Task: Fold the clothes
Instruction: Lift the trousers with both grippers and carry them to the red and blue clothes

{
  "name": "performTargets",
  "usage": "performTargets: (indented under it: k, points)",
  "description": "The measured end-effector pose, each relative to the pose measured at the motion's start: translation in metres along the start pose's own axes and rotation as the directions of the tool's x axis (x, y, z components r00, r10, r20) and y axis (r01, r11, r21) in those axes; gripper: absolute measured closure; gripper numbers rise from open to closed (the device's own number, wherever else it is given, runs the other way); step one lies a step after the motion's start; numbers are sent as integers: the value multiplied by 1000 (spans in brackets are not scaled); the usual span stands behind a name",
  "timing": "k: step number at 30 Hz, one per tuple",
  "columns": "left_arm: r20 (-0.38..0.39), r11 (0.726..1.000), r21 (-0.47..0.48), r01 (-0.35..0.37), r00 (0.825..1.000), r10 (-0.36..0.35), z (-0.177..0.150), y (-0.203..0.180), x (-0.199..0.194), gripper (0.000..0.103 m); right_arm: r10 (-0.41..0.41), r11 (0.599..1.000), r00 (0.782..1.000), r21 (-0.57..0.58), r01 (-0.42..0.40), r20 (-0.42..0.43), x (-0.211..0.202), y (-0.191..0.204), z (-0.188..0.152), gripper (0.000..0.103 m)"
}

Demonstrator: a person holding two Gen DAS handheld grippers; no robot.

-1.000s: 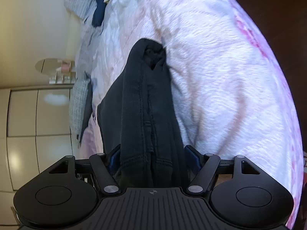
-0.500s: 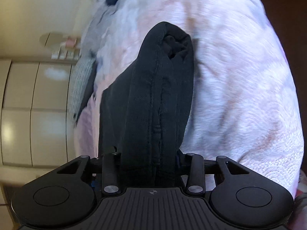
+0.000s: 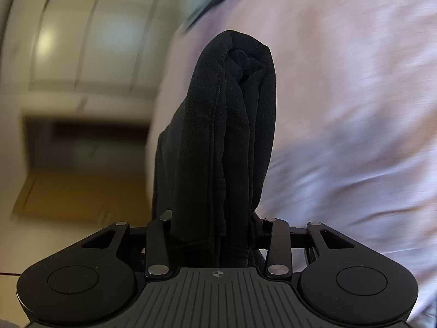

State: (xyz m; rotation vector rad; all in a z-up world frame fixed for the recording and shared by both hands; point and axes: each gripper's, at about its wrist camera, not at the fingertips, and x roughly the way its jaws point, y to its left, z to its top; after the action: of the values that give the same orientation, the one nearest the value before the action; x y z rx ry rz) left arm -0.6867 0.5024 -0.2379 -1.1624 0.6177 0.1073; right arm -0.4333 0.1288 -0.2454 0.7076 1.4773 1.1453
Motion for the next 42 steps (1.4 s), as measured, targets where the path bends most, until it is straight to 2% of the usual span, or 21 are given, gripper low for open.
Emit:
performTargets:
  k: [1,3,6,8,9,12,15,18,21,29,33,35,37,41,42]
  points:
    - [66,1000,-17,-21,998,22,0,4,-36,74,30,999,998,-26,-32,-53,22,17,1,65]
    - [192,997,-40,-70,978,77,-5,11,-108,74,89,992,983,-74,-102,-163,72,54,-10,65]
    - [342,989,-79,-128,928,147,-10,27,-205,74,145,974,942,-122,-189,-302,152,108,-32,65]
    - [414,981,-117,-157,890,192,-8,46,-258,74,161,962,912,-147,-231,-377,206,142,-54,65]
    - [445,976,-135,-172,870,214,-5,57,-283,74,160,958,901,-158,-241,-404,232,157,-68,65]
    - [503,965,-185,-186,825,256,7,93,-339,74,152,948,872,-180,-261,-466,311,199,-103,65]
    - [525,957,-215,-193,804,280,24,128,-370,74,131,948,865,-192,-252,-484,362,213,-126,65]
    - [512,949,-242,-202,804,302,44,162,-379,74,105,956,861,-187,-225,-498,411,214,-134,64]
    - [484,937,-280,-209,812,326,56,207,-391,74,36,965,858,-204,-163,-513,449,215,-128,64]
    - [473,937,-317,-144,833,288,67,265,-378,74,-27,957,869,-264,-121,-495,506,196,-122,64]
    - [420,924,-337,-178,850,317,69,294,-364,72,-87,956,875,-287,-61,-475,526,173,-125,61]
    - [414,920,-356,-164,855,312,70,312,-359,71,-104,959,879,-282,-35,-465,533,158,-128,58]
    - [423,923,-353,-154,854,304,67,314,-360,71,-82,966,879,-254,-45,-470,535,149,-126,58]
    - [481,939,-289,-185,820,310,63,297,-372,71,-65,932,885,-345,-111,-462,541,164,-128,57]
    - [480,938,-293,-184,820,311,63,296,-374,71,-51,934,886,-337,-122,-462,541,163,-128,57]
